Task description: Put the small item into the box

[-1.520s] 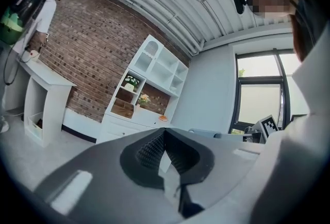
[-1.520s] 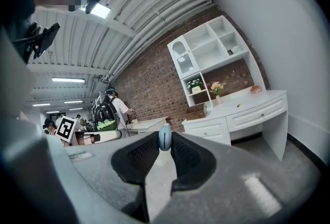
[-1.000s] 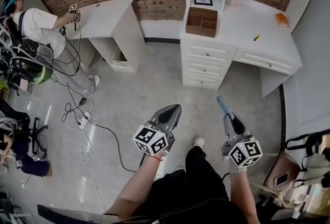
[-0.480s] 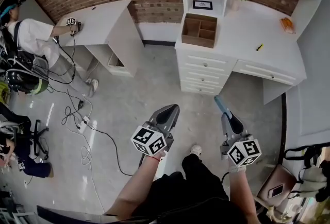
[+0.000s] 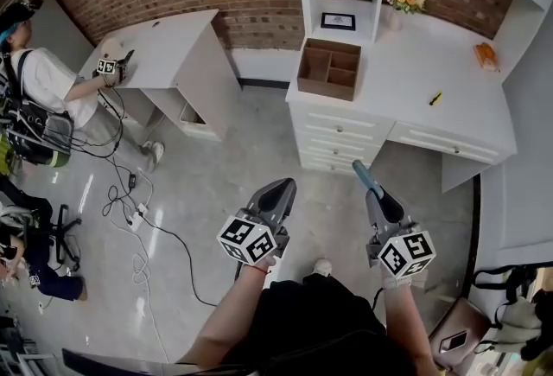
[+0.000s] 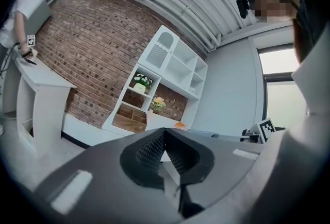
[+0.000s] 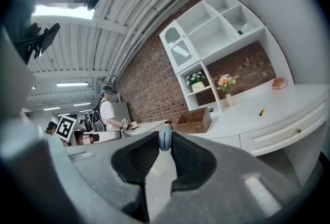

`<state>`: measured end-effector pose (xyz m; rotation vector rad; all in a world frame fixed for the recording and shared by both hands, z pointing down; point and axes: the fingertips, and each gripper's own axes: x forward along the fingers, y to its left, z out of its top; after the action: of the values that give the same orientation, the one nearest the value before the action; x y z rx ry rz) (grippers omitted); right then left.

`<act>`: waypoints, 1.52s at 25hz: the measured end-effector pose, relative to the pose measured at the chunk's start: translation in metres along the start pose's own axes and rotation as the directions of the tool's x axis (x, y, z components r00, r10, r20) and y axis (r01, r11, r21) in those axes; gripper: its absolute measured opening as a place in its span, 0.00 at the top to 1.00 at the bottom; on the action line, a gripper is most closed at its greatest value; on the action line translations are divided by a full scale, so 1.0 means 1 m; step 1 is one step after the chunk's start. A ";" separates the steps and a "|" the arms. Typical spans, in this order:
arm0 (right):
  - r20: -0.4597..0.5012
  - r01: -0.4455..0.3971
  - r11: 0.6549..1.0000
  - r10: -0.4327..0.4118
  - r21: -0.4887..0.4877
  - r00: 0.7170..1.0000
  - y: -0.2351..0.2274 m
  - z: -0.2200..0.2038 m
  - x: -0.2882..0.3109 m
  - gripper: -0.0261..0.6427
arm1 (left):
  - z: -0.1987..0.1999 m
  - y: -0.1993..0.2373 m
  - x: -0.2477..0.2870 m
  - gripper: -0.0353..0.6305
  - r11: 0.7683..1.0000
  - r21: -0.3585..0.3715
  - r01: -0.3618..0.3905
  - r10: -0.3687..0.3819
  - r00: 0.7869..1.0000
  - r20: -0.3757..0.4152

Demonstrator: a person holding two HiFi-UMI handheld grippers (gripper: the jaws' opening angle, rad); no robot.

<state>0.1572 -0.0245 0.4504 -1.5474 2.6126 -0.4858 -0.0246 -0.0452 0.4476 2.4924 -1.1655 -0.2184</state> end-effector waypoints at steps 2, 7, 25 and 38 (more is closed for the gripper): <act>0.003 -0.010 1.000 0.010 -0.004 1.000 -0.006 0.004 0.007 0.86 | 0.002 0.001 0.009 0.94 1.000 0.001 -0.002 0.002 1.000 0.011; -0.009 -0.027 1.000 0.027 -0.006 1.000 -0.013 0.005 0.016 0.86 | 0.001 0.004 0.020 0.94 1.000 -0.007 -0.014 0.014 1.000 0.006; -0.001 0.016 0.999 -0.016 -0.042 1.000 -0.048 0.021 0.058 0.86 | 0.012 0.030 0.092 0.94 0.999 0.040 0.033 -0.033 0.999 0.011; -0.040 0.029 0.999 -0.031 -0.046 0.999 -0.085 0.032 0.136 0.86 | 0.035 0.087 0.163 0.94 0.999 0.007 0.041 -0.041 0.999 -0.001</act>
<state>0.1691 -0.1877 0.4602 -1.6090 2.6527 -0.4684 0.0085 -0.2306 0.4535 2.5239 -1.1176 -0.2250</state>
